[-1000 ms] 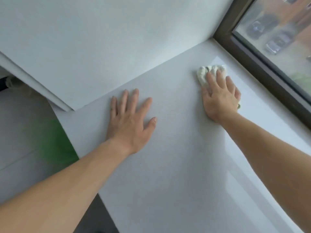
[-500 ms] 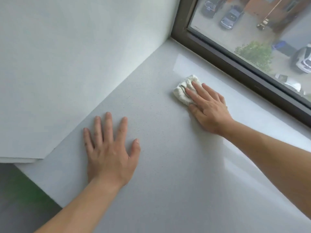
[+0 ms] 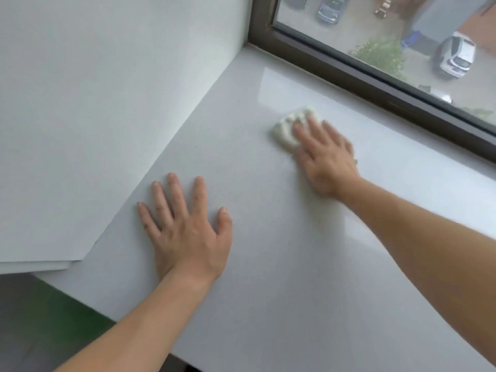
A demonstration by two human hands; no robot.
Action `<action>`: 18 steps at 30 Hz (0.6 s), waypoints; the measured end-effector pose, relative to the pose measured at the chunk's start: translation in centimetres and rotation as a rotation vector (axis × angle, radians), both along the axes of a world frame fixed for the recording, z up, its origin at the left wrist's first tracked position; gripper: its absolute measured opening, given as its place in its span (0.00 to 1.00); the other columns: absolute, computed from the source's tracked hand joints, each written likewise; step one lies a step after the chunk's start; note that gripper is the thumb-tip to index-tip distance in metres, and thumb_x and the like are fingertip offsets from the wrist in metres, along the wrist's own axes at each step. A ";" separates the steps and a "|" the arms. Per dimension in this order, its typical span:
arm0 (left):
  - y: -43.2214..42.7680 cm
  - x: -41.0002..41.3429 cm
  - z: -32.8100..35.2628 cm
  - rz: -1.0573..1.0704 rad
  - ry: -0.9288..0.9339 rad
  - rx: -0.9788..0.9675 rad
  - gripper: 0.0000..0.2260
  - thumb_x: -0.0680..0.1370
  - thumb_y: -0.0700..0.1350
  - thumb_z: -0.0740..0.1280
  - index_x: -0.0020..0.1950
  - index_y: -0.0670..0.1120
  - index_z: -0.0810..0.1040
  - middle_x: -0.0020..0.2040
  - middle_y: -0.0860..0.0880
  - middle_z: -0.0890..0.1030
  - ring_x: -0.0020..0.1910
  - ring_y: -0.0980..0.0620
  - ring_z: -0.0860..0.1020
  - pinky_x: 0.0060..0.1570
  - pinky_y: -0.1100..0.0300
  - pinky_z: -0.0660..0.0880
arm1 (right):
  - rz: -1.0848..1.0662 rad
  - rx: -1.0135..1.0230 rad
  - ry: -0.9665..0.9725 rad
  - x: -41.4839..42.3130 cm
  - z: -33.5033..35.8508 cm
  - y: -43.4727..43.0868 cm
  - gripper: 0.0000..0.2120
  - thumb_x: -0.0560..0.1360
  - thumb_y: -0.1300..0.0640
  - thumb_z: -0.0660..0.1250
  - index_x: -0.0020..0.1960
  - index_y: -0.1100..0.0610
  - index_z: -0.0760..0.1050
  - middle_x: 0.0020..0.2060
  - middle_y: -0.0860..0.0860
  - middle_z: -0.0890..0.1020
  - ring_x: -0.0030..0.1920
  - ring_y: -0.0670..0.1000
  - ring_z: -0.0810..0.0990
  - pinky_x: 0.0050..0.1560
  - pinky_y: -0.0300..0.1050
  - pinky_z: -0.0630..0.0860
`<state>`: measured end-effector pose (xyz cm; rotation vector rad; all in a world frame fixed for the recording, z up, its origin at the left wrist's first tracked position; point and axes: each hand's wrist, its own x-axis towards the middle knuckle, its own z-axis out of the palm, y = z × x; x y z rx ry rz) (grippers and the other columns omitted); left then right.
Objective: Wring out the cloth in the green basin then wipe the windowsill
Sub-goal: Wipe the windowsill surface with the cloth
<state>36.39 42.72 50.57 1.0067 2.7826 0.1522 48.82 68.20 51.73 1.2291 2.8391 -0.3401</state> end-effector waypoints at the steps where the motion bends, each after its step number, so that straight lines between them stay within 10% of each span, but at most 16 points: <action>1: 0.0 -0.1 0.0 -0.001 0.001 -0.004 0.33 0.77 0.64 0.45 0.81 0.53 0.53 0.82 0.41 0.48 0.80 0.39 0.43 0.75 0.36 0.41 | -0.182 -0.027 0.020 -0.6 0.0 0.9 0.25 0.83 0.40 0.45 0.79 0.36 0.50 0.81 0.41 0.46 0.80 0.53 0.46 0.77 0.54 0.44; 3: -0.1 -0.1 -0.1 -0.006 -0.003 -0.008 0.33 0.77 0.64 0.44 0.81 0.53 0.52 0.82 0.41 0.47 0.80 0.39 0.42 0.75 0.36 0.40 | -0.323 -0.033 0.037 -2.3 -0.1 -1.0 0.25 0.83 0.42 0.46 0.79 0.38 0.51 0.81 0.42 0.46 0.80 0.54 0.46 0.77 0.55 0.44; 9: -0.6 -0.4 -0.1 -0.045 -0.028 0.010 0.33 0.78 0.64 0.42 0.81 0.52 0.49 0.82 0.41 0.45 0.80 0.40 0.40 0.75 0.36 0.39 | 0.261 0.005 0.047 1.3 -0.4 -10.2 0.25 0.82 0.40 0.47 0.79 0.36 0.52 0.81 0.40 0.49 0.80 0.53 0.48 0.76 0.52 0.47; 14: -2.3 -1.7 0.9 -0.197 -0.099 0.050 0.36 0.77 0.65 0.42 0.80 0.47 0.52 0.81 0.41 0.47 0.80 0.41 0.42 0.76 0.40 0.39 | -0.326 -0.081 0.051 -0.4 0.1 -7.0 0.25 0.83 0.41 0.45 0.79 0.37 0.50 0.81 0.41 0.46 0.80 0.53 0.43 0.77 0.54 0.43; 18: -6.1 -3.9 1.4 -0.380 -0.025 0.066 0.32 0.79 0.63 0.47 0.77 0.45 0.63 0.80 0.39 0.55 0.80 0.40 0.52 0.77 0.42 0.45 | 0.055 -0.031 0.068 -0.2 -0.4 -18.1 0.25 0.83 0.42 0.48 0.79 0.36 0.49 0.81 0.41 0.45 0.80 0.53 0.43 0.76 0.52 0.42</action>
